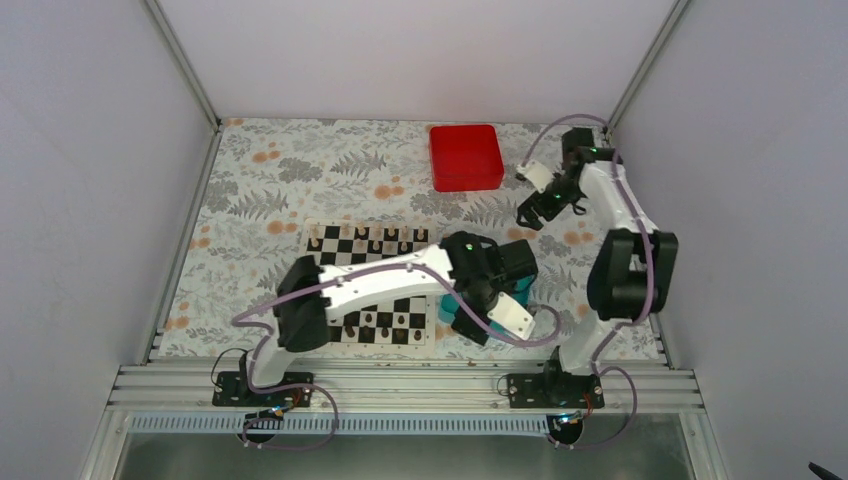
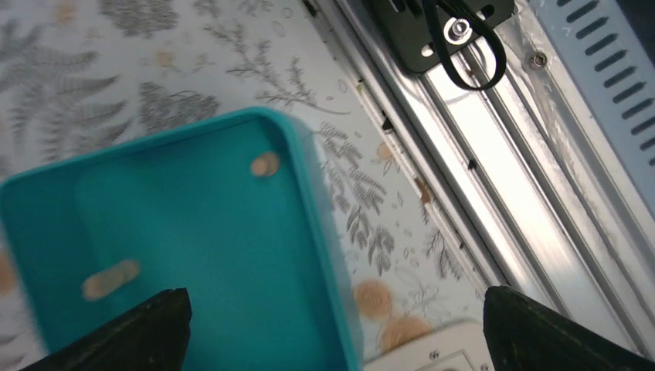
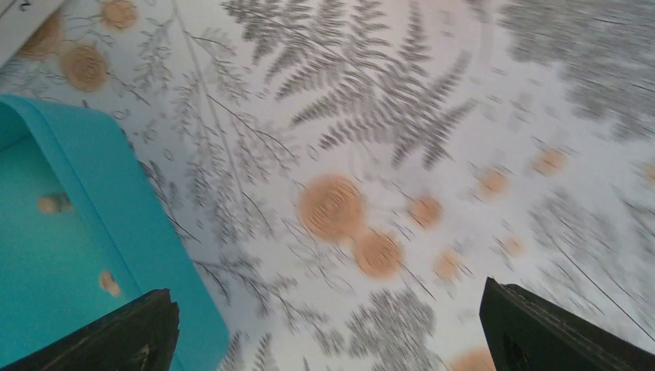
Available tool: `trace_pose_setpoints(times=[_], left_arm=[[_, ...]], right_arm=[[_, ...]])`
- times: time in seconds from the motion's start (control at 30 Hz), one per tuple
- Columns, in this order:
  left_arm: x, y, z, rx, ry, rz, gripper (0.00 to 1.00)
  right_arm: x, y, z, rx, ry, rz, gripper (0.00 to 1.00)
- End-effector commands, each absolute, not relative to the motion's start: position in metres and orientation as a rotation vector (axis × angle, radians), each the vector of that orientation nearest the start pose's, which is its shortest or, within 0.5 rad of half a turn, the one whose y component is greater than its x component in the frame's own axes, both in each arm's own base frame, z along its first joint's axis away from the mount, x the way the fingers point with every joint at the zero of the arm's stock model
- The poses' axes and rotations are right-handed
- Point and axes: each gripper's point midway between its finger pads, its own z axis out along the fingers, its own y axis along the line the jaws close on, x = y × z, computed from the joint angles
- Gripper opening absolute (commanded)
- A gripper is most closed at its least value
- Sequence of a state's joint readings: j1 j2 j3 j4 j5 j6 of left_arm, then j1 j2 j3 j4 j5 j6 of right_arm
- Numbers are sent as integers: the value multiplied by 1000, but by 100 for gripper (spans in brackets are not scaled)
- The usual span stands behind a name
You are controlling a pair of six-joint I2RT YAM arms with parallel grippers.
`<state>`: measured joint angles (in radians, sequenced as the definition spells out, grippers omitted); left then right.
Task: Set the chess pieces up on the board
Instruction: Adjust the storage box at the center of the board.
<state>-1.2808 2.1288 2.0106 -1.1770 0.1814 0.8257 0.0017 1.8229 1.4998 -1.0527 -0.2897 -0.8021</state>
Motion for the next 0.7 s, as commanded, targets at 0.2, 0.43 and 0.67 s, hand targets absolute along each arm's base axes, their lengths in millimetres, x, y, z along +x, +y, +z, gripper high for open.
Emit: trace_pose_setpoints(times=[0.2,0.43,0.67], left_arm=[[169,-434,159,-2943,-1841,293,97],[237,-443,126,-2849,-1967,289,87],[261,-462,95,-2800,-1913,282,59]], right_arm=[[367,29,166,-919,2448,126,100],[356,33,203,-847,2244,65,100],[348,38,212,-822,2207,97,100]])
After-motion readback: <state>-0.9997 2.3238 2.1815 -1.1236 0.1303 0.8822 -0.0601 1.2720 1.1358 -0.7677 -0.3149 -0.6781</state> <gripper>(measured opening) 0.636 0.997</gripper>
